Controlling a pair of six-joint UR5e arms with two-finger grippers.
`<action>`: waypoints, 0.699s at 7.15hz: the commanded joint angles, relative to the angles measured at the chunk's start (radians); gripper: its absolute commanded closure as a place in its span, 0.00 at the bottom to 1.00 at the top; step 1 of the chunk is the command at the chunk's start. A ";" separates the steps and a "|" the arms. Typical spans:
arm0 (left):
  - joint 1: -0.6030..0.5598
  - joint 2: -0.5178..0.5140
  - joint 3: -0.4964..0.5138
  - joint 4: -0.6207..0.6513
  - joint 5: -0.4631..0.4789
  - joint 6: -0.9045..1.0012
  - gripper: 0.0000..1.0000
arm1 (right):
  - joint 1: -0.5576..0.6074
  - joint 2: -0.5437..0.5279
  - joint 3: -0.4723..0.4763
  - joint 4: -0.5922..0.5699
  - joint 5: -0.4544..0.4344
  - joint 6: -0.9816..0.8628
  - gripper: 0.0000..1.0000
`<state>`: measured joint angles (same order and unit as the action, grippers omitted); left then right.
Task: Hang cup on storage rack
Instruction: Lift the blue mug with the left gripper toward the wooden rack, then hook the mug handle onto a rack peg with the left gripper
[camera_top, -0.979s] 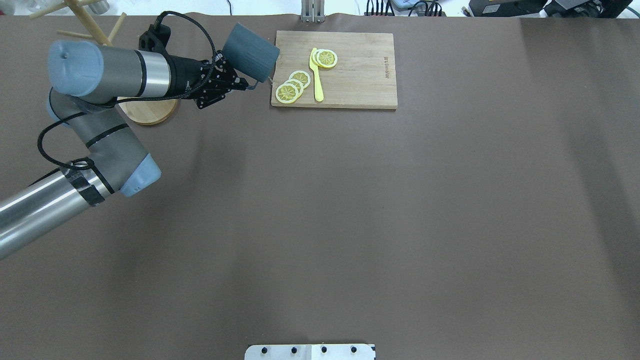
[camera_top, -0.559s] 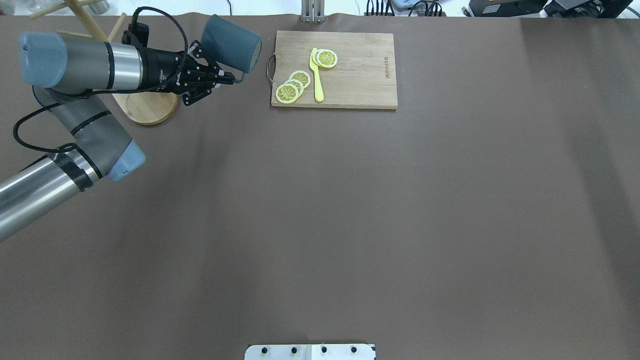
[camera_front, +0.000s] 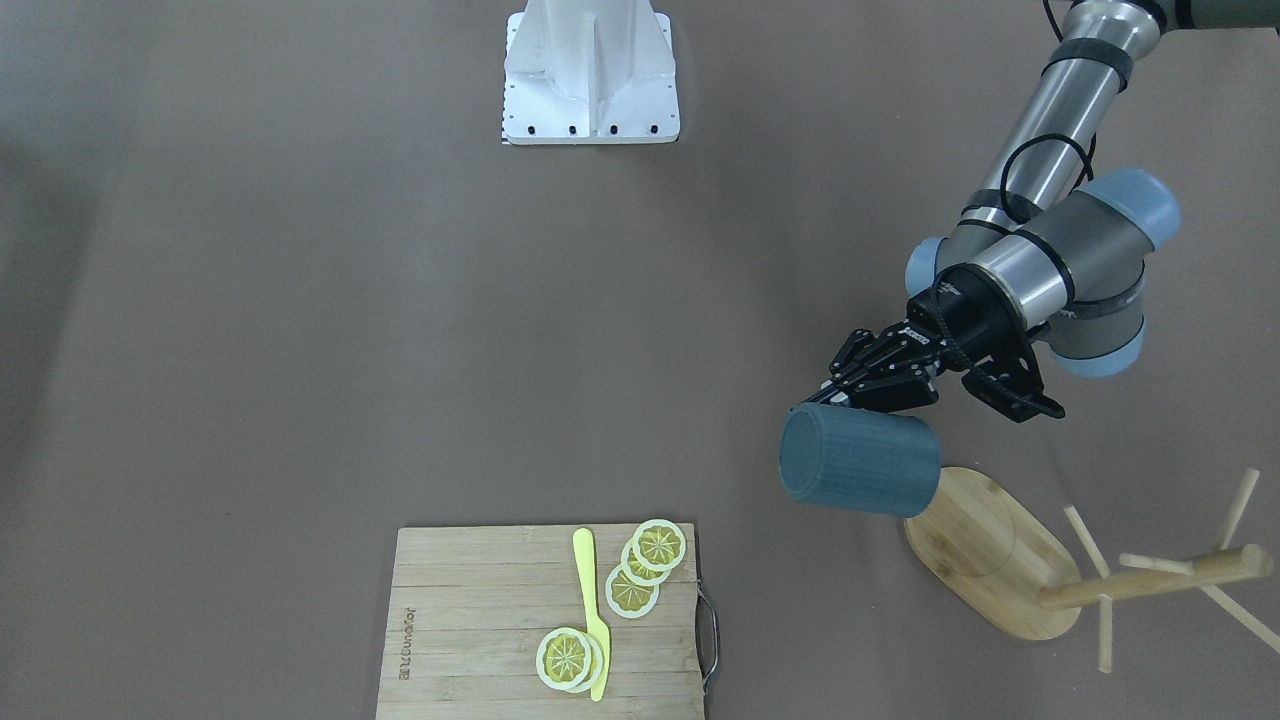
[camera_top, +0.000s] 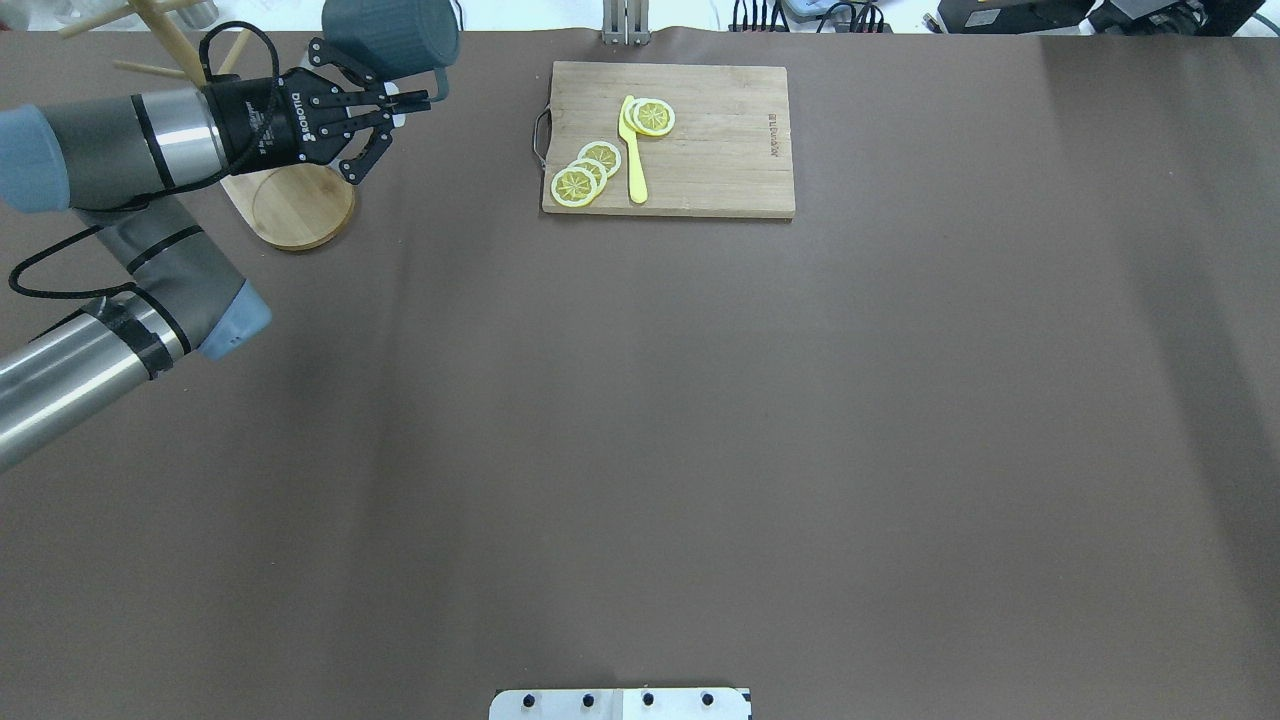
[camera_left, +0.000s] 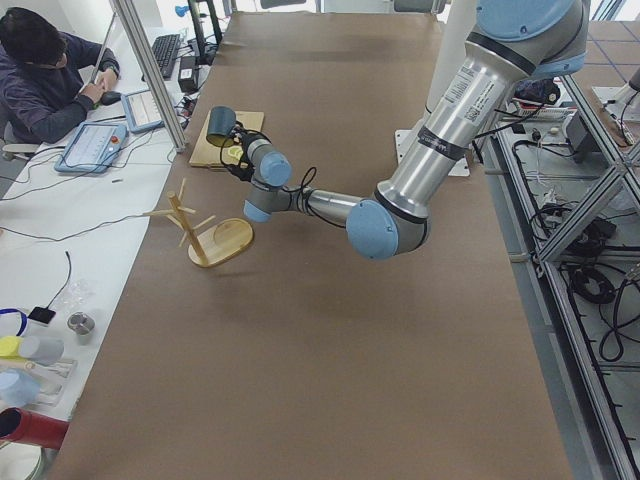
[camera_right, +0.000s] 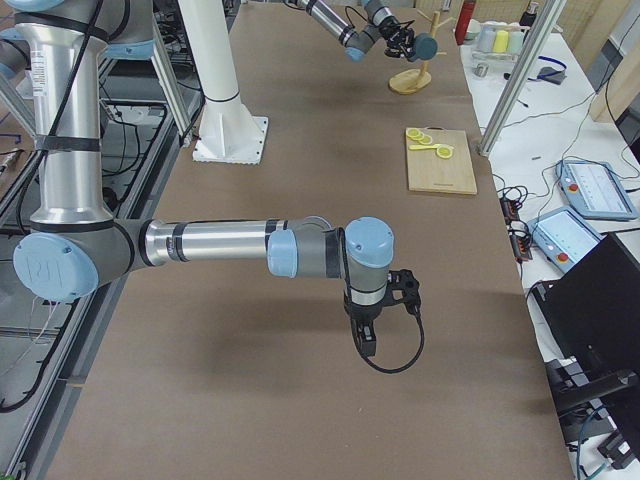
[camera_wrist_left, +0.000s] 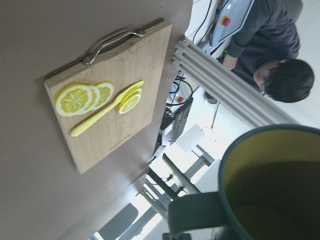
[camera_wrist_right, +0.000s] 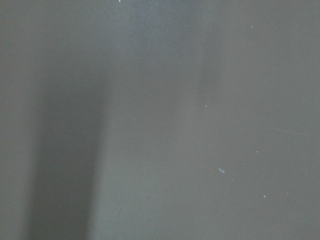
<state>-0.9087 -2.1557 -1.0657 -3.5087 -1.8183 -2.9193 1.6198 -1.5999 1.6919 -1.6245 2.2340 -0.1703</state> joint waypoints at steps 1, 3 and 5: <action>-0.028 0.000 0.038 -0.023 0.070 -0.049 1.00 | 0.000 0.003 0.002 0.000 -0.001 0.000 0.00; -0.070 0.000 0.064 -0.030 0.070 -0.098 1.00 | 0.000 0.005 0.003 0.000 -0.001 0.000 0.00; -0.072 0.000 0.163 -0.126 0.099 -0.098 1.00 | 0.000 0.008 0.005 0.000 -0.002 0.002 0.00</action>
<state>-0.9761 -2.1552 -0.9531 -3.5863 -1.7303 -3.0139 1.6199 -1.5947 1.6960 -1.6245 2.2331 -0.1692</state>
